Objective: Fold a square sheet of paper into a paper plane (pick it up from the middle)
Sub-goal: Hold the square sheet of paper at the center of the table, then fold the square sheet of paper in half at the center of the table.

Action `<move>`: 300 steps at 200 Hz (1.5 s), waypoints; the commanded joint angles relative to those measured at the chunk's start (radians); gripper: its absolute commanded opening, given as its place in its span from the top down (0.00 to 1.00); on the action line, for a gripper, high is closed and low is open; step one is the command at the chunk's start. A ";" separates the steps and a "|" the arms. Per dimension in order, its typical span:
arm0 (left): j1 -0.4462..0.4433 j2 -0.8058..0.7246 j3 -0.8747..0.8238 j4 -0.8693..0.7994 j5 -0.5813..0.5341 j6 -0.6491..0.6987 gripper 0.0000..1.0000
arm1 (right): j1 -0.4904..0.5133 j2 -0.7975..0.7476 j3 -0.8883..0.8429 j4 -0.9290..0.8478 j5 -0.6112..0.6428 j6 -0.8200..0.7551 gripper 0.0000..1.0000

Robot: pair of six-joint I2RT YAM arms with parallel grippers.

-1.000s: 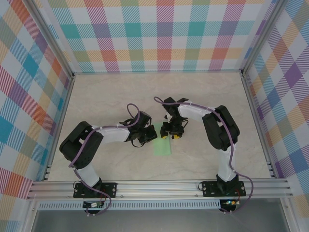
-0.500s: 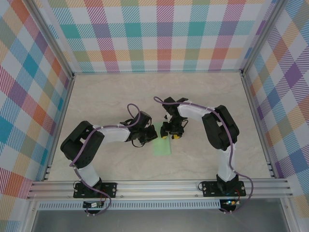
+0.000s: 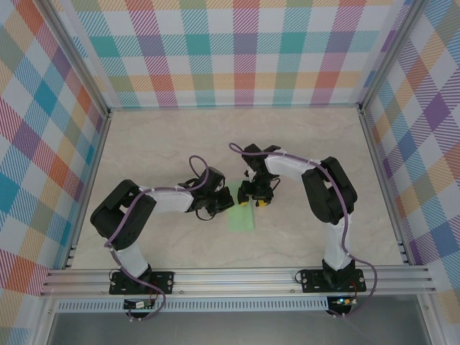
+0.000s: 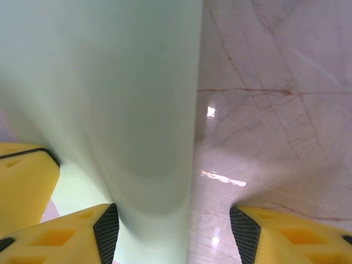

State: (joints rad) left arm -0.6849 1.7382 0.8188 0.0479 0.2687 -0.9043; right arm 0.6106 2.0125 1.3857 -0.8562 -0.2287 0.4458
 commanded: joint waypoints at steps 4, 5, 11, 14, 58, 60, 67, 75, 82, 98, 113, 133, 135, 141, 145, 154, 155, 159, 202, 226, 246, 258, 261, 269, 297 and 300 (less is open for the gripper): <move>-0.010 0.027 -0.042 -0.036 -0.038 -0.006 1.00 | -0.038 -0.081 -0.059 0.038 0.061 0.022 0.38; -0.010 0.027 -0.042 -0.037 -0.038 -0.006 1.00 | -0.040 -0.086 -0.060 0.041 0.058 0.023 0.38; -0.010 0.029 -0.043 -0.037 -0.037 -0.006 1.00 | -0.048 -0.123 -0.073 0.060 0.040 0.025 0.38; -0.010 0.030 -0.042 -0.037 -0.037 -0.005 1.00 | -0.054 -0.139 -0.080 0.069 0.031 0.027 0.38; -0.010 0.023 -0.049 -0.039 -0.042 -0.004 1.00 | -0.106 -0.319 -0.277 0.363 -0.266 0.082 0.66; -0.010 0.022 -0.050 -0.039 -0.042 -0.004 1.00 | -0.107 -0.319 -0.285 0.379 -0.289 0.087 0.68; -0.009 0.021 -0.048 -0.042 -0.043 -0.002 1.00 | -0.106 -0.315 -0.310 0.436 -0.344 0.108 0.74; -0.010 0.021 -0.046 -0.043 -0.042 -0.001 1.00 | -0.104 -0.303 -0.328 0.476 -0.377 0.134 0.82; -0.010 0.021 -0.046 -0.044 -0.041 0.002 1.00 | -0.105 -0.290 -0.337 0.500 -0.394 0.147 0.87; -0.010 0.020 -0.045 -0.045 -0.042 0.002 1.00 | -0.104 -0.263 -0.347 0.531 -0.412 0.160 0.92; -0.010 0.020 -0.045 -0.048 -0.042 0.005 1.00 | -0.105 -0.246 -0.354 0.553 -0.424 0.158 0.94; -0.010 0.023 -0.046 -0.048 -0.043 0.005 1.00 | -0.104 -0.208 -0.356 0.567 -0.433 0.152 0.94; -0.010 0.022 -0.047 -0.048 -0.043 0.006 1.00 | -0.104 -0.205 -0.356 0.571 -0.437 0.152 0.94; -0.009 0.025 -0.045 -0.048 -0.042 0.006 1.00 | -0.104 -0.195 -0.359 0.580 -0.444 0.152 0.94; -0.009 0.025 -0.045 -0.048 -0.042 0.006 1.00 | -0.104 -0.188 -0.359 0.582 -0.443 0.150 0.94; -0.010 0.026 -0.044 -0.047 -0.040 0.005 1.00 | -0.106 -0.177 -0.361 0.577 -0.431 0.143 0.94; -0.010 0.025 -0.044 -0.047 -0.040 0.005 1.00 | -0.106 -0.177 -0.361 0.576 -0.429 0.142 0.94; -0.010 0.026 -0.044 -0.047 -0.042 0.006 1.00 | -0.106 -0.172 -0.361 0.574 -0.423 0.137 0.94; -0.009 0.027 -0.044 -0.051 -0.040 0.007 1.00 | -0.120 -0.152 -0.398 0.581 -0.393 0.105 0.94; -0.010 0.029 -0.044 -0.049 -0.040 0.009 1.00 | -0.139 -0.154 -0.439 0.611 -0.397 0.095 0.93; -0.010 0.029 -0.048 -0.047 -0.039 0.008 1.00 | -0.154 -0.150 -0.468 0.636 -0.413 0.085 0.93; -0.010 0.027 -0.050 -0.048 -0.039 0.010 1.00 | -0.158 -0.151 -0.481 0.639 -0.411 0.069 0.93; -0.010 0.027 -0.050 -0.048 -0.040 0.010 1.00 | -0.158 -0.150 -0.483 0.640 -0.408 0.065 0.93; -0.010 0.029 -0.051 -0.048 -0.040 0.010 1.00 | -0.159 -0.148 -0.492 0.641 -0.397 0.054 0.92; -0.010 0.027 -0.055 -0.047 -0.041 0.012 1.00 | -0.159 -0.124 -0.514 0.643 -0.372 0.020 0.92; -0.010 0.027 -0.055 -0.046 -0.041 0.012 1.00 | -0.160 -0.121 -0.516 0.642 -0.368 0.017 0.91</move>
State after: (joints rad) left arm -0.6853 1.7370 0.8021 0.0818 0.2691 -0.9031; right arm 0.4568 1.8454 0.9024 -0.2199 -0.6369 0.5209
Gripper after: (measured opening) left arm 0.041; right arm 0.084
